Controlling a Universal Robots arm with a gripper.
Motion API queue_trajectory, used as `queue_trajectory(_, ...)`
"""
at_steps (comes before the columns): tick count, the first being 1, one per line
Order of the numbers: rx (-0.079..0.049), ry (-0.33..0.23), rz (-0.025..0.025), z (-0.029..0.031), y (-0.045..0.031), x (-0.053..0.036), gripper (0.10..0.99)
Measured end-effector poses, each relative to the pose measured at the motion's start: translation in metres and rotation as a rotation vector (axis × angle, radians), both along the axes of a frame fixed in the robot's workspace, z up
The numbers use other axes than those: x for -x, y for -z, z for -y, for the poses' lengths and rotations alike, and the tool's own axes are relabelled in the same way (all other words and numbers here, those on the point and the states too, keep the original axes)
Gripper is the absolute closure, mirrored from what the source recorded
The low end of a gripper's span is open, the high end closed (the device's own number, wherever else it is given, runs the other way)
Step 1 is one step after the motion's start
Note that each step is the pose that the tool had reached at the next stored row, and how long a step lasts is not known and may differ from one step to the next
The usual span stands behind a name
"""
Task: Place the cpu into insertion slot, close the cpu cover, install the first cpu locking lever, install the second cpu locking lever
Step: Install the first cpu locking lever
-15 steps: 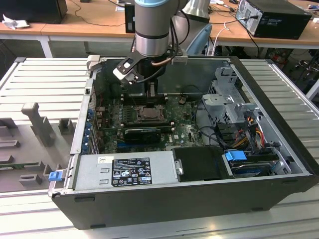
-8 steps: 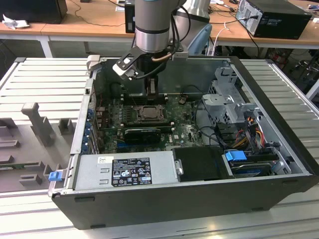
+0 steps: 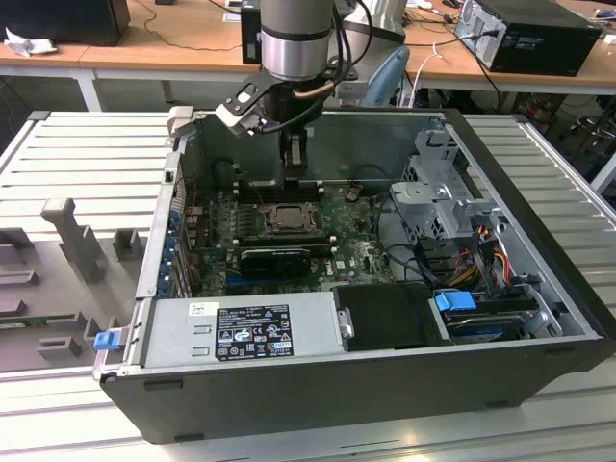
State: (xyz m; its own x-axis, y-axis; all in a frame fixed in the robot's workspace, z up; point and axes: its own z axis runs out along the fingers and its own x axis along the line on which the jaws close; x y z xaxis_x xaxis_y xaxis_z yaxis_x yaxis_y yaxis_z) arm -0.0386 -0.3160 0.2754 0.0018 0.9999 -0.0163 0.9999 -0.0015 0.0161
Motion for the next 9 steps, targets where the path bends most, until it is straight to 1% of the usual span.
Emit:
queue_trajectory(2,0.0,0.0,0.0,0.0,-0.0073,0.0,0.98)
queue_trajectory(3,0.0,0.0,0.0,0.0,-0.0089,0.0,0.98)
queue_trajectory(5,0.0,0.0,0.0001,0.0,-0.0096,0.0,0.98)
queue_trajectory(6,0.0,-0.009,0.0,0.0,-0.0097,0.0,0.98)
queue_trajectory(7,0.0,-0.044,-0.0001,0.0,-0.0098,0.0,0.98)
queue_trajectory(8,0.0,-0.091,-0.0001,0.0,-0.0097,0.0,0.98)
queue_trajectory(9,0.0,-0.123,0.0,0.0,-0.0097,0.0,0.98)
